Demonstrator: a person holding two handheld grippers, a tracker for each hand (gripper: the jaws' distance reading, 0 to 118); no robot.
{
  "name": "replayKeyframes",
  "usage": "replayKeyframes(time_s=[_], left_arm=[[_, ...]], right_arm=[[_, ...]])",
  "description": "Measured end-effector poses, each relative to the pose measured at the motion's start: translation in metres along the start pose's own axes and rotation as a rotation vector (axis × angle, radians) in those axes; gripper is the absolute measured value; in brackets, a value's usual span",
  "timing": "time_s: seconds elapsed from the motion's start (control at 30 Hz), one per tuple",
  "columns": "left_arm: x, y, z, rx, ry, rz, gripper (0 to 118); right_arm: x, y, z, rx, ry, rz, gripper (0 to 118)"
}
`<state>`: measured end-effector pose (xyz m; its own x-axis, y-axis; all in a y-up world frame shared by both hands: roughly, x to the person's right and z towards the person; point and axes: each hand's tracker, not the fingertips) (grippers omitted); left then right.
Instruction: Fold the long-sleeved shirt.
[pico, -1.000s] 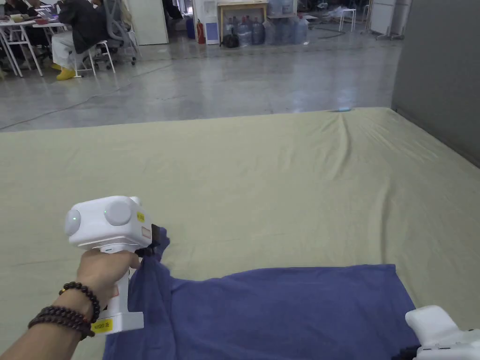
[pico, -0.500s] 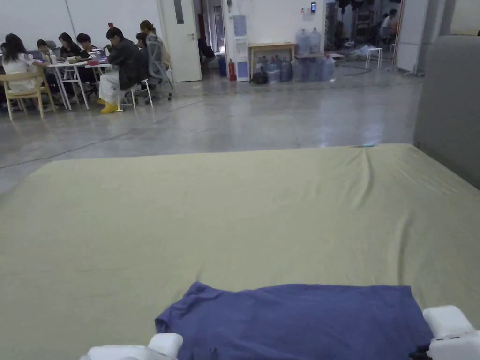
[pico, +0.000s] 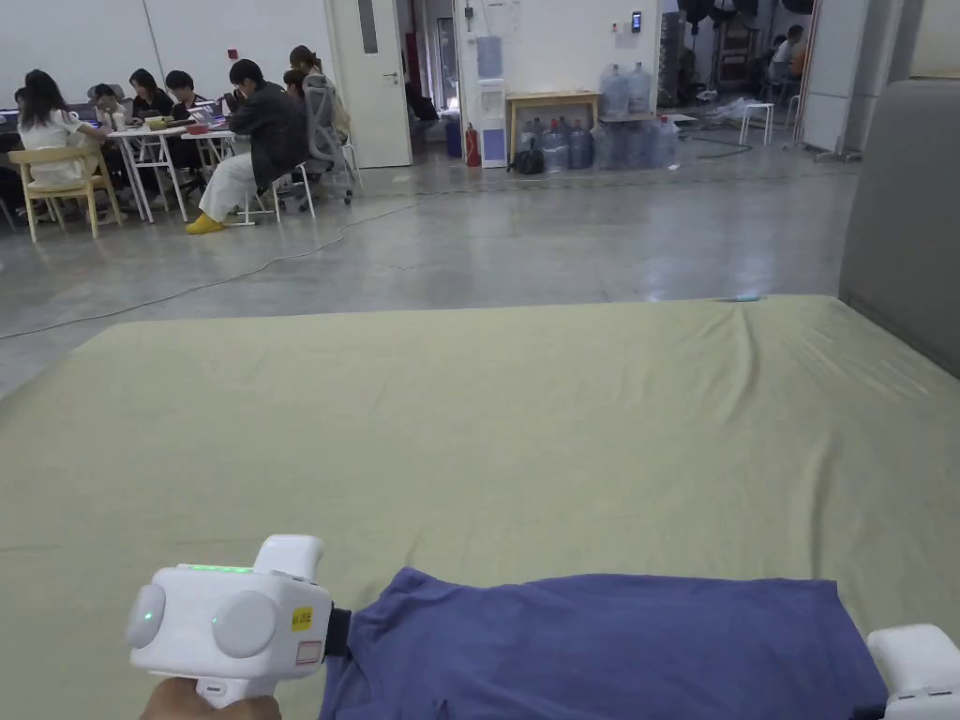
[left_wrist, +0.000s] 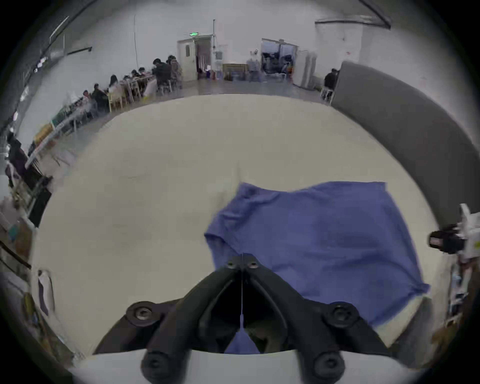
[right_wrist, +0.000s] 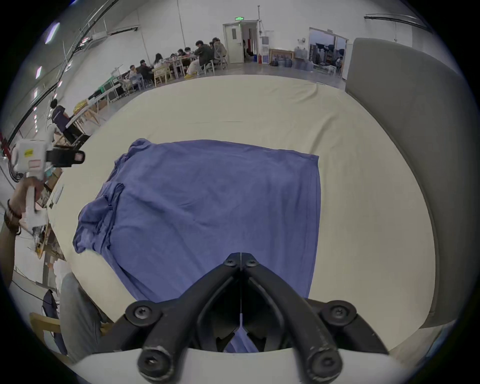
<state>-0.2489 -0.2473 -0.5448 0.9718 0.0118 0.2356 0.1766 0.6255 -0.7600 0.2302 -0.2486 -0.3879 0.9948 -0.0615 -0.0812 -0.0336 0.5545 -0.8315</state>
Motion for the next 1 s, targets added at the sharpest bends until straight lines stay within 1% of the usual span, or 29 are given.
replayKeyframes(time_s=[0.03,0.07,0.1,0.13,0.17,0.2,0.23,0.3,0.43,0.47,0.5,0.53,0.57,0.6,0.63,0.7,0.73,0.77,0.83,0.9,1.0], left_arm=[[-0.006,0.004,-0.018,-0.02,-0.002,0.016,0],[-0.013,0.006,-0.033,-0.048,-0.021,0.068,0],[-0.019,0.009,-0.046,-0.065,-0.024,0.104,29],[-0.021,0.015,-0.062,-0.069,-0.02,0.132,64],[-0.025,0.019,-0.074,-0.077,-0.009,0.139,91],[-0.029,0.021,-0.084,-0.081,-0.006,0.144,95],[-0.032,0.023,-0.095,-0.087,-0.003,0.144,96],[-0.03,0.027,-0.112,-0.105,0.034,0.165,96],[-0.031,0.024,-0.139,-0.174,0.044,0.211,96],[-0.03,0.022,-0.144,-0.211,0.034,0.225,94],[-0.027,0.019,-0.146,-0.245,0.038,0.226,75],[-0.02,0.015,-0.144,-0.232,0.089,0.195,68],[-0.015,0.015,-0.137,-0.172,0.084,0.176,60],[-0.012,0.016,-0.134,-0.18,0.056,0.166,20],[-0.008,0.017,-0.132,-0.18,-0.023,0.188,0],[0.001,0.019,-0.12,-0.166,0.048,0.134,0],[0.003,0.023,-0.114,-0.153,0.0,0.106,0],[0.003,0.026,-0.105,-0.14,-0.005,0.104,0],[-0.001,0.032,-0.088,-0.087,-0.008,0.132,0],[-0.005,0.037,-0.068,-0.057,-0.066,0.162,0],[-0.007,0.04,-0.045,-0.017,-0.105,0.125,0]], right_arm=[[-0.001,0.0,-0.002,-0.002,0.002,0.001,0],[-0.002,0.001,-0.004,-0.005,0.006,0.004,0],[-0.002,0.002,-0.007,-0.008,0.009,0.007,0],[-0.003,0.002,-0.008,-0.012,0.009,0.013,0],[-0.003,0.002,-0.01,-0.018,0.007,0.022,0],[-0.004,0.002,-0.011,-0.023,0.006,0.029,0],[-0.002,0.002,-0.012,-0.027,0.007,0.033,0],[-0.001,0.002,-0.015,-0.035,0.004,0.036,0],[0.002,0.003,-0.019,-0.042,-0.003,0.032,0],[0.003,0.003,-0.02,-0.045,-0.005,0.031,0],[0.005,0.003,-0.022,-0.049,-0.008,0.03,0],[0.005,0.003,-0.023,-0.052,-0.011,0.031,0],[0.005,0.002,-0.024,-0.054,-0.015,0.031,0],[0.005,0.002,-0.025,-0.055,-0.017,0.031,0],[0.005,0.002,-0.025,-0.057,-0.017,0.032,0],[0.006,0.003,-0.027,-0.061,-0.021,0.028,0],[0.006,0.004,-0.027,-0.06,-0.024,0.027,0],[0.008,0.006,-0.027,-0.055,-0.029,0.025,0],[0.013,0.015,-0.024,-0.041,-0.039,0.02,0],[0.019,0.029,-0.02,-0.019,-0.046,0.011,0],[0.03,0.062,-0.021,0.017,-0.061,0.001,0]])
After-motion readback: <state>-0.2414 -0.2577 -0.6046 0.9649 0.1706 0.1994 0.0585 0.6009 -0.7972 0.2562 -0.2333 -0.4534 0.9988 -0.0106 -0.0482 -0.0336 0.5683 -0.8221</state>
